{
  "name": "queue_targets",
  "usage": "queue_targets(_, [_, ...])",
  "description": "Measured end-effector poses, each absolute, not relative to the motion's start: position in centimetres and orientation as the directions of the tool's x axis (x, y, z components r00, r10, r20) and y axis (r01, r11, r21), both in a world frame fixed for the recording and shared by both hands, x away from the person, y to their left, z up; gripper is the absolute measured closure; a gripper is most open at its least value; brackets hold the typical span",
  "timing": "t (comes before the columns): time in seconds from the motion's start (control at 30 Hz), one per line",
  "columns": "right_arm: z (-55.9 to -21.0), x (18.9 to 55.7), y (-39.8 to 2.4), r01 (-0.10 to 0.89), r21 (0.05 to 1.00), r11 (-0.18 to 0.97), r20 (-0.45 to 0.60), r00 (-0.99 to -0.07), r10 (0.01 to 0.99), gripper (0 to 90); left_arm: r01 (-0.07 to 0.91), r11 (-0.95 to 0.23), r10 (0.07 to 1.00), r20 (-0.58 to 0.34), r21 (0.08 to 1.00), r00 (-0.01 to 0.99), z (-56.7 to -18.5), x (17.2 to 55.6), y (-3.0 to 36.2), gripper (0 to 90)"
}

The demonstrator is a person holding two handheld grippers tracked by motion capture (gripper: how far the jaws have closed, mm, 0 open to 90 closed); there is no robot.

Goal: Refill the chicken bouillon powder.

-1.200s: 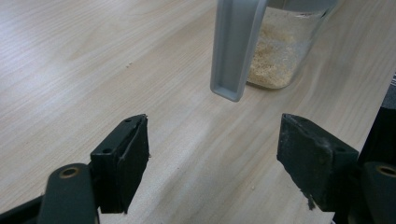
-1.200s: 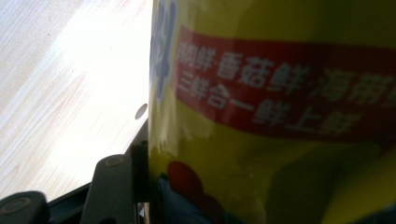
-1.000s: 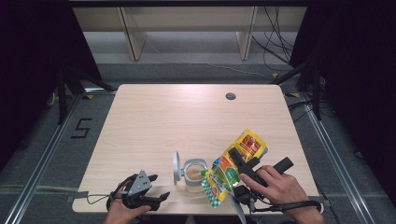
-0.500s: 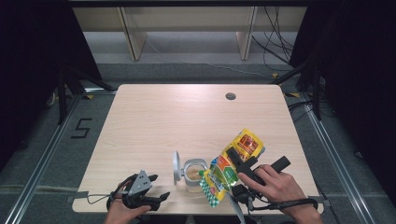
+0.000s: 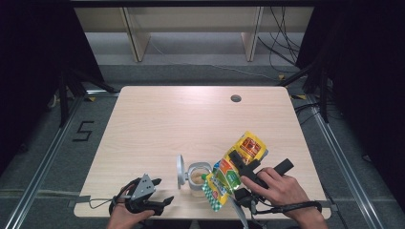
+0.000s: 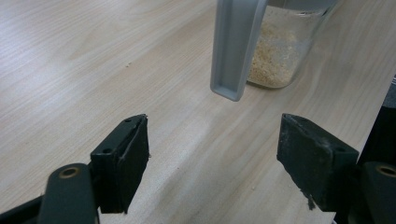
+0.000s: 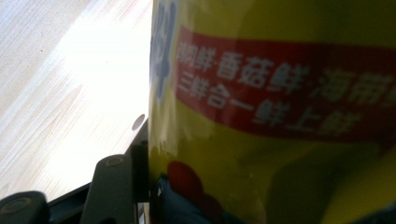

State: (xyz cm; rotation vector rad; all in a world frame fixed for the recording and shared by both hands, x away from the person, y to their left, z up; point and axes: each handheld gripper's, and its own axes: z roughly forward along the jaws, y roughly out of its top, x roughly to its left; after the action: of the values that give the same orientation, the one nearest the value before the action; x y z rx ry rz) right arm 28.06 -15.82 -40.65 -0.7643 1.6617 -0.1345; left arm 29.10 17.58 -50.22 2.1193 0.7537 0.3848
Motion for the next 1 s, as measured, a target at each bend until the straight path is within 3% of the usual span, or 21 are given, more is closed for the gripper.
queue_targets(1.0, [-40.60,28.25,-16.11,-0.389,-0.486,0.783,-0.840,-0.038,-0.541,48.6,0.382,-0.469,0.639,0.008,0.797,0.769,-50.25,29.09,17.59,25.1])
